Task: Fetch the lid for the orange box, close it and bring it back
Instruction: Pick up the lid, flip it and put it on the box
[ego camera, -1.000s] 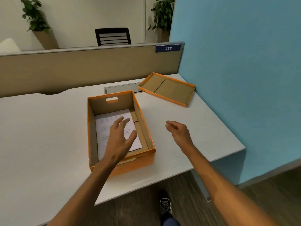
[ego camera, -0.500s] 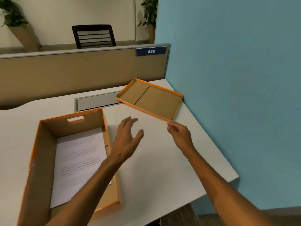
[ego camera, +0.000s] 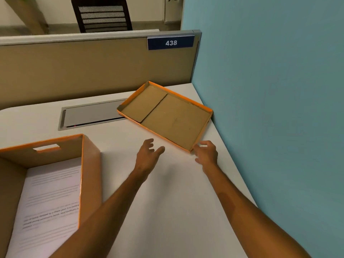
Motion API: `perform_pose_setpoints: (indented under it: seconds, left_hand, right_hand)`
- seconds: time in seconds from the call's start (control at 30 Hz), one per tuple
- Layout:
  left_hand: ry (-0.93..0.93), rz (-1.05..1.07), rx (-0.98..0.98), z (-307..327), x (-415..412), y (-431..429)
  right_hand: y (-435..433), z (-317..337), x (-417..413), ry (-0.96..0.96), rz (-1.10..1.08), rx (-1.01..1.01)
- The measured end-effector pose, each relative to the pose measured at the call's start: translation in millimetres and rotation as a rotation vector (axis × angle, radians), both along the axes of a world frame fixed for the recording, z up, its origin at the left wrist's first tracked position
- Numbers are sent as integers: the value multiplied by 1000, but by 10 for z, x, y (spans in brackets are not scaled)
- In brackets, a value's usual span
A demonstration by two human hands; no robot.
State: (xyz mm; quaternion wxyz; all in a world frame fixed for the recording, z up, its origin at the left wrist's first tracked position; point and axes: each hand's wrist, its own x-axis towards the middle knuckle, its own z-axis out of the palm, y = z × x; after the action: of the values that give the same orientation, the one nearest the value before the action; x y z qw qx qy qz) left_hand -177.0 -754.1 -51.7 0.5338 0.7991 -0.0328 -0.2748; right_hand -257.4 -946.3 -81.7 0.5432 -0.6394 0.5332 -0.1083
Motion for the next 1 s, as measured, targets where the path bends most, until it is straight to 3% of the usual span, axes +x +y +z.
perform_pose_setpoints:
  seconds: [0.1,0.37,0.63,0.83,1.0]
  left_hand:
    - [173,69,-75,-153,143,-160]
    - [418,211,-214,-354,399,-348]
    - [521,204,-430,-325,566,-499]
    - [607,228,-611,-202,614,-498]
    - [589,242,-622,-49,580,-437]
  right_hand:
    - [-86,-118,134,-20,-106,79]
    - [-196,-150,314,-52,-162,223]
    - [-231,147,234,-201,-113,393]
    - [-147,329,110,-256,-73,409]
    - [-53,419,-33,-271,-11,412]
